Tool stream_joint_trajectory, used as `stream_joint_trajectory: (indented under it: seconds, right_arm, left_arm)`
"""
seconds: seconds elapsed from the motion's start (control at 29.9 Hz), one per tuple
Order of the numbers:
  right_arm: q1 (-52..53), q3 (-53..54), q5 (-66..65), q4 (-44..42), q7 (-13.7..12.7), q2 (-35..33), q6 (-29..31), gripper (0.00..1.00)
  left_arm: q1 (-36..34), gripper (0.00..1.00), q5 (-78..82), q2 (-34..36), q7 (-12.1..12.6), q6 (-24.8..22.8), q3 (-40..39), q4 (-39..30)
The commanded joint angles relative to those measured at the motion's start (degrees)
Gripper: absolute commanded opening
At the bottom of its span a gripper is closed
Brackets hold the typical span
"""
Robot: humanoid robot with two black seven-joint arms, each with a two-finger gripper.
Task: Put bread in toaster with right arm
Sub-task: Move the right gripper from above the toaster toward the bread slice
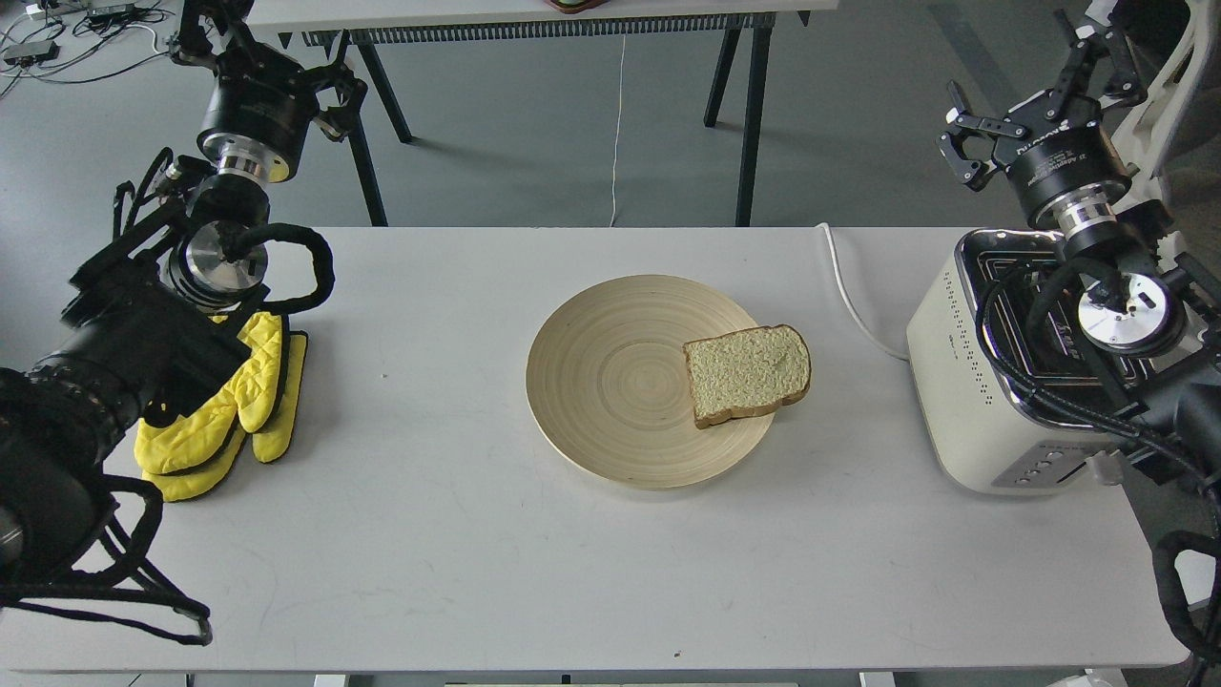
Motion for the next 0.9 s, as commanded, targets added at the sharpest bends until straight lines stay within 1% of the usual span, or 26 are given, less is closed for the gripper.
stream_joint_trajectory:
  seconds: [0.0,0.23,0.3,0.37,0.47,0.54,0.7,0.77,0.87]
  right_arm:
    - [0.1,0.0,-0.1,0.1,0.0,-0.1,-0.1,1.0]
    - [0.7,-0.4,-0.6,2.6,-0.1,-0.8,-0.8,1.0]
    - [1.2,-1.9,-1.2,3.2,-0.1,-0.9,-1.9,1.0]
    - [2.9,-4.8,-3.2,4.6,-0.3,-2.7,-3.7,1.0]
    - [6.6,-10.4,-7.3,7.0,-1.9,-7.2,-5.9,1.0]
    - [9.5,-14.2,-9.6,7.9,-2.0,-8.8,-6.7,1.0]
    - [14.6,-22.8,-16.6,8.3,-2.7,-11.6,-7.2,0.99]
    - [15.5,-25.3,-19.8,9.8,-3.4,-12.4,-7.3,0.99]
    - [15.7,-27.9,-26.8,13.1,-3.5,-13.8,-8.8,0.99]
  left_arm:
    - [0.0,1.0,0.1,0.0,-0.1,0.0,0.2,0.0]
    - [0.0,1.0,-0.1,0.3,-0.1,0.0,-0.1,0.0]
    - [0.0,1.0,-0.1,0.2,-0.1,0.0,-0.1,0.0]
    - [0.0,1.0,-0.1,0.2,-0.1,0.0,-0.1,0.0]
    - [0.0,1.0,-0.1,0.1,-0.1,0.0,0.0,0.0]
    - [0.0,1.0,-0.1,0.1,-0.1,0.0,0.0,0.0]
    - [0.0,1.0,-0.1,0.0,-0.1,0.0,0.0,0.0]
    - [0.0,1.0,-0.1,0.0,-0.1,0.0,0.0,0.0]
    - [0.0,1.0,-0.1,0.0,-0.1,0.0,0.0,0.0]
